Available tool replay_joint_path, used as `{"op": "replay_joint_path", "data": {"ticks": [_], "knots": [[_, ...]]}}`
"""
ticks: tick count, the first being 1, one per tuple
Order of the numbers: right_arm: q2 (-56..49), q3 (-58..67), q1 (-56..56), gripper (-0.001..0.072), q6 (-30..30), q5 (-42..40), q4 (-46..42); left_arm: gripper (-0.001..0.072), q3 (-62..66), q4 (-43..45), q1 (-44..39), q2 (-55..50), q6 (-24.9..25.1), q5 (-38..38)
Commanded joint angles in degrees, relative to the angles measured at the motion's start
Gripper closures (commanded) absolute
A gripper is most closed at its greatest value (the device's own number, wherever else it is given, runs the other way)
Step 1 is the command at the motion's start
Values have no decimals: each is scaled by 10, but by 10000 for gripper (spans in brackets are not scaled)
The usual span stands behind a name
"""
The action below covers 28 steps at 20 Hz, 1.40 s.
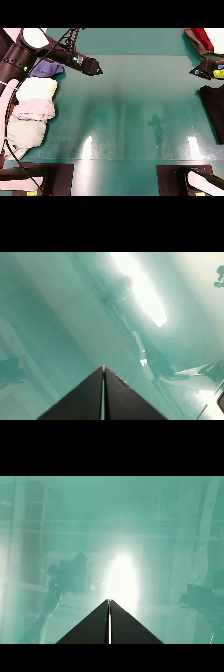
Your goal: Fold the shirts.
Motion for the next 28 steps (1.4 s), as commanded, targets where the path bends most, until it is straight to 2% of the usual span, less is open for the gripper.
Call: {"op": "replay_joint_path", "data": {"ticks": [1, 13, 16, 17, 18, 19, 21, 23, 28], "knots": [[0, 1, 1, 696, 0, 1, 1, 683, 0, 0, 0, 0, 0, 0], [0, 1, 1, 695, 0, 5, 2, 682, 0, -17, 0, 0, -5, 2], [0, 1, 1, 696, 0, 16, 1, 678, 0, -2, 0, 0, 12, 48], [0, 1, 1, 696, 0, 17, 1, 420, 1, 47, 2, 0, 15, 69], [0, 1, 1, 696, 0, 18, 1, 119, 0, 119, 5, 0, -10, 95], [0, 1, 1, 696, 0, 18, 2, 86, 1, 214, 10, -2, -58, 121], [0, 1, 1, 696, 0, 26, 2, 87, 0, 361, 36, -8, -129, 153], [0, 1, 1, 696, 0, 39, 2, 87, 1, 395, 88, -22, -142, 179], [0, 1, 1, 696, 0, 43, 2, 87, 1, 395, 210, -94, -137, 211]]}}
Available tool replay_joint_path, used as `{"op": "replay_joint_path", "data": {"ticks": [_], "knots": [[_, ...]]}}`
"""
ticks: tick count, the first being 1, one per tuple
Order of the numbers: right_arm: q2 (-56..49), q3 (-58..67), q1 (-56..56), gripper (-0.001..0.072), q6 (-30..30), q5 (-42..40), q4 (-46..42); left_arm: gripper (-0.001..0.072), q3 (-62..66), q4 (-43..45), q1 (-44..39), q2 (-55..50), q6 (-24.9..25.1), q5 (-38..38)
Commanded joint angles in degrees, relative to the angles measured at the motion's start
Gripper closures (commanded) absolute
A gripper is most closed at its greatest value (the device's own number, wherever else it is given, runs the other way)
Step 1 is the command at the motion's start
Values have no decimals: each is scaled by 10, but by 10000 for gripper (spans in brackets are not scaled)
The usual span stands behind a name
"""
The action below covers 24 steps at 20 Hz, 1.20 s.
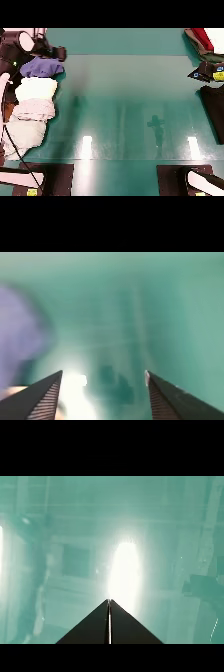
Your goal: Fold the shirts.
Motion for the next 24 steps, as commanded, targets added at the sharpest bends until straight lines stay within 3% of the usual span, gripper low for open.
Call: {"op": "replay_joint_path", "data": {"ticks": [1, 10, 11, 13, 14, 17, 20, 24], "knots": [[0, 0, 0, 696, 0, 5, 0, 87, 1, 35, 75, -55, -8, 28], [0, 0, 4, 696, 0, 1, 5, 89, 1, 34, 112, -164, -2, 90], [0, 0, 4, 695, 0, 1, 5, 122, 1, 34, 112, -164, -3, 93], [0, 0, 4, 696, 0, 0, 5, 637, 14, 22, 112, -161, -4, 72], [0, 0, 4, 696, 0, -4, 5, 675, 31, 5, 112, -161, -4, 51], [0, 9, 4, 696, 0, -12, 5, 684, 124, -69, 105, -152, 11, -25], [0, 61, 4, 695, 0, -14, 5, 684, 207, -182, 71, -90, 116, -33], [0, 160, 3, 696, 0, -21, 4, 684, 229, -418, 2, 28, 297, -97]]}}
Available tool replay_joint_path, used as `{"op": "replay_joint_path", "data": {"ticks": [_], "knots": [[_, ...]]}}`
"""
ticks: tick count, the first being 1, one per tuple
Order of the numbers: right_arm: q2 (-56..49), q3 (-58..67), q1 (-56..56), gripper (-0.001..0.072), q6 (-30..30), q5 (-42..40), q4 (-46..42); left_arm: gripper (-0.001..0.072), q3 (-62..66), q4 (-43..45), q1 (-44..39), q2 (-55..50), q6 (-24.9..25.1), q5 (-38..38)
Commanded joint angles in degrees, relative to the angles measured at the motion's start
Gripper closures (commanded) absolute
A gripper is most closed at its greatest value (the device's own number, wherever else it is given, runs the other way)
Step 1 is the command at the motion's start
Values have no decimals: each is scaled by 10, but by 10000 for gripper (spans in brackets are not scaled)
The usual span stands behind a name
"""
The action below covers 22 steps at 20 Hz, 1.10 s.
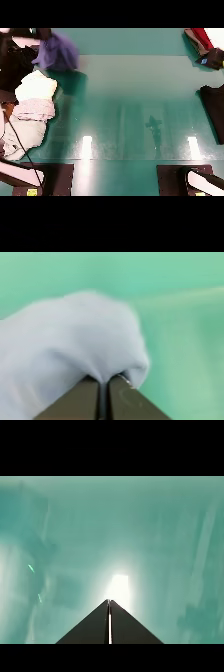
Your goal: Fold the shirts.
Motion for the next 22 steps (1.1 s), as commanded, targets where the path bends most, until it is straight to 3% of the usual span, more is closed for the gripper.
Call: {"op": "replay_joint_path", "data": {"ticks": [1, 5, 11, 13, 14, 15, 16, 17, 18, 19, 20, 22], "knots": [[0, 78, 0, 696, 0, -12, -1, 684, 26, -203, -62, 93, 141, -90], [0, 144, 0, 695, 0, -20, -1, 683, 25, -236, -154, 158, 144, -215], [0, 164, 0, 695, -1, -3, -2, 683, -75, -202, -229, 159, 151, -216], [0, 163, -2, 696, -1, 7, -3, 683, -128, -155, -229, 145, 122, -203], [0, 163, -2, 695, -1, 7, -3, 680, -155, -124, -229, 136, 85, -191], [0, 163, -2, 695, -1, 8, -6, 456, -178, -94, -229, 127, 59, -184], [0, 163, -2, 696, -1, 8, -6, 63, -199, -56, -229, 116, 34, -183], [0, 163, -2, 696, -1, 8, -6, -12, -212, -4, -226, 108, 2, -186], [0, 163, -2, 696, -1, 8, -6, -12, -217, 40, -219, 103, -24, -197], [0, 163, -2, 696, -1, 8, -6, 56, -217, 67, -203, 103, -54, -210], [0, 163, -2, 696, -1, 8, -6, 179, -217, 70, -181, 107, -70, -228], [0, 163, -2, 696, -1, 9, -6, 190, -223, 57, -131, 120, -98, -279]]}}
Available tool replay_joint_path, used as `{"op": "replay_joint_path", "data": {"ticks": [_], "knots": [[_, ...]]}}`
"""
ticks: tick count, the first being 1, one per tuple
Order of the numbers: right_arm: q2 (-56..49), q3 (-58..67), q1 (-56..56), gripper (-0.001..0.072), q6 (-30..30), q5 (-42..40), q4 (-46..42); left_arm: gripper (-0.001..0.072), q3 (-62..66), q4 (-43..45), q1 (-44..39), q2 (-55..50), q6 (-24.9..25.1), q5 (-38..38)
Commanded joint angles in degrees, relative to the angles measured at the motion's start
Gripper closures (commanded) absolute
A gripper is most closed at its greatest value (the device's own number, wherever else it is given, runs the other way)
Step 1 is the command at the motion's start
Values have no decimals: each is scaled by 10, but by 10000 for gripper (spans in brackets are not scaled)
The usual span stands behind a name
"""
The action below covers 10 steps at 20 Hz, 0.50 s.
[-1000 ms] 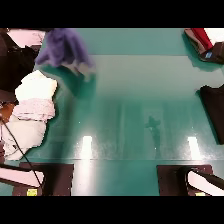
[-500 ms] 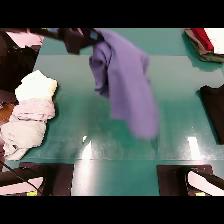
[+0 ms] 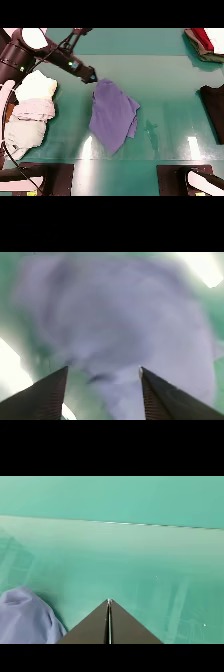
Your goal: Fold the shirts.
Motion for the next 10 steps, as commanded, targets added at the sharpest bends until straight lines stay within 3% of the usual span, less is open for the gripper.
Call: {"op": "replay_joint_path", "data": {"ticks": [1, 5, 8, 9, 10], "knots": [[0, 1, 0, 696, 0, 2, 0, 190, -36, 29, 65, 19, -72, -73], [-2, 0, 0, 696, -2, 3, 0, 190, -279, -2, 76, 142, -124, 4], [-7, 0, 0, 696, -2, 4, 1, 192, -513, -126, 76, 245, -146, 104], [-10, 0, 0, 696, -2, 4, 1, 214, -579, -167, 73, 272, -146, 129], [-14, 0, 0, 696, -2, 5, 0, 284, -627, -191, 65, 291, -146, 148]]}}
